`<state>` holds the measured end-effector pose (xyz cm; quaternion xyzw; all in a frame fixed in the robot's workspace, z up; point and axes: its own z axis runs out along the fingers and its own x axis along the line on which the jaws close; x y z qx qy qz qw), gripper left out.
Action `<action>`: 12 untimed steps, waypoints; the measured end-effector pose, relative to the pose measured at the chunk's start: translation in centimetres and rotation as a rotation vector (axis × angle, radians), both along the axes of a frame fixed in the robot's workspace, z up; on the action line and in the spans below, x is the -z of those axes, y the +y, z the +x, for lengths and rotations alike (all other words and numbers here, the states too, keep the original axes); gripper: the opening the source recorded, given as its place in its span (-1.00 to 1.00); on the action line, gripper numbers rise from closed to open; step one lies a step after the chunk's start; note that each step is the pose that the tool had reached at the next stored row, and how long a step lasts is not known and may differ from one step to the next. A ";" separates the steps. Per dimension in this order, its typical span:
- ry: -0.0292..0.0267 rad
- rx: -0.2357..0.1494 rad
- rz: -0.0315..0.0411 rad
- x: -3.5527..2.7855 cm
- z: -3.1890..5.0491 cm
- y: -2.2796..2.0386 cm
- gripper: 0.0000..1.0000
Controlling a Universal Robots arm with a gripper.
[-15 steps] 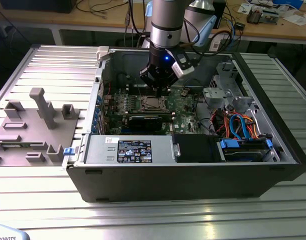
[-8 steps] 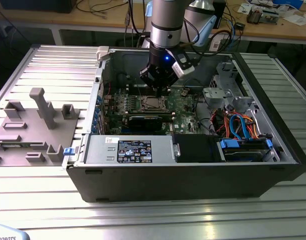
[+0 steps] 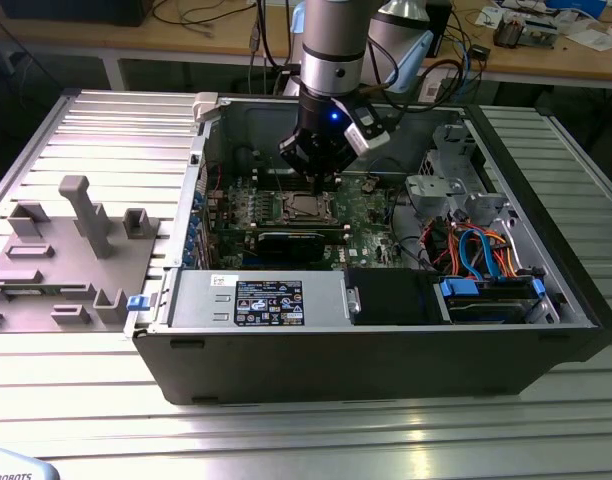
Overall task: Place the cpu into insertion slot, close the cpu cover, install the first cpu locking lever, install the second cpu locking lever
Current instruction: 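Install the first cpu locking lever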
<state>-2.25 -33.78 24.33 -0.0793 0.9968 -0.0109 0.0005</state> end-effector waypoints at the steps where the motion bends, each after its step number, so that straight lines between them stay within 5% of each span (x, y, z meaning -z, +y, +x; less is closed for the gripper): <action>1: 0.0000 -0.001 0.0000 0.00 0.00 0.00 -0.79; 12: 0.0000 -0.022 0.0000 0.00 0.00 0.00 -0.79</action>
